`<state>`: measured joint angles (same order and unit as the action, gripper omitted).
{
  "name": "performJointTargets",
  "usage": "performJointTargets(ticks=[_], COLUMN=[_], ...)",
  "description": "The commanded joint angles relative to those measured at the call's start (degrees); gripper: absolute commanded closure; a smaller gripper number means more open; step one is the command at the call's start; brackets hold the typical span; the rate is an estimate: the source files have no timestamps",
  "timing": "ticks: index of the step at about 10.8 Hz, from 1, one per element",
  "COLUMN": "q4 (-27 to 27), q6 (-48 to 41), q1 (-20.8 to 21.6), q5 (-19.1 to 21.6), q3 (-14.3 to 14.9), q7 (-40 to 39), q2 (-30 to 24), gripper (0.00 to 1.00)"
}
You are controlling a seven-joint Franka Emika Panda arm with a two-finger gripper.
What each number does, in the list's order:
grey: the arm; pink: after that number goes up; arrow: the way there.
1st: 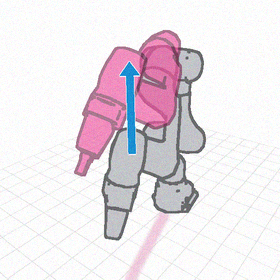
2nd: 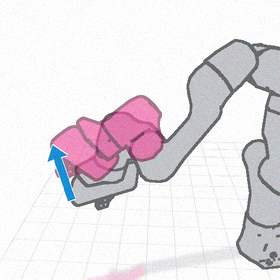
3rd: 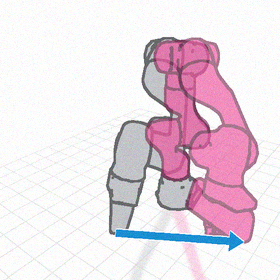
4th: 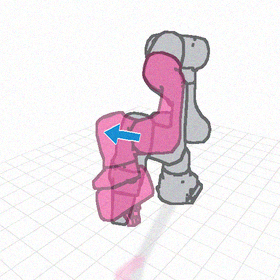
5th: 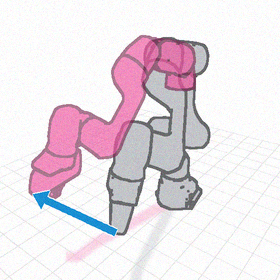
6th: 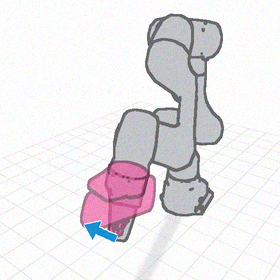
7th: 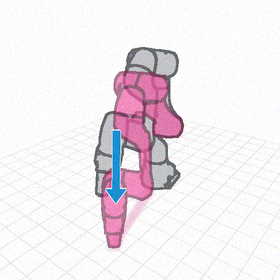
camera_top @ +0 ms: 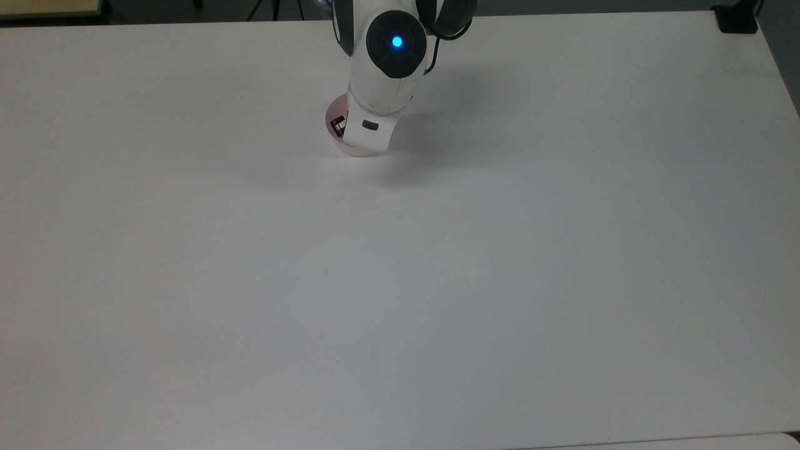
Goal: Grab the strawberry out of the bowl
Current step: 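Close the gripper on the strawberry and lift it from the bowl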
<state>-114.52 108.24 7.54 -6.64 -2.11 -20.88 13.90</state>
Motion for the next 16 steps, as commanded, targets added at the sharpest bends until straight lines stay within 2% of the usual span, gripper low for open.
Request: performJointTargets(ticks=[1, 3, 4, 5, 6, 13, 16], q4=[-1.1, -1.2, -1.2, -1.1, -1.1, 2.1, 5.0], q6=[0.7, 0.7, 0.7, 0.7, 0.7, -4.5, -4.5], q1=[0.1, 0.3, 0.3, 0.2, 0.1, -1.3, -6.0], q5=[-1.4, -2.0, -2.1, -2.1, -2.1, -1.6, -1.4], q3=[-0.5, -0.5, -0.5, -0.5, -0.5, -0.6, -0.2], q7=[1.2, 1.2, 1.3, 1.3, 1.3, 0.4, -1.1], q2=[-0.3, -0.2, -0.2, -0.2, -0.3, -4.9, -6.7], gripper=[0.43, 0.45, 0.56, 0.72, 0.78, 0.78, 0.78])
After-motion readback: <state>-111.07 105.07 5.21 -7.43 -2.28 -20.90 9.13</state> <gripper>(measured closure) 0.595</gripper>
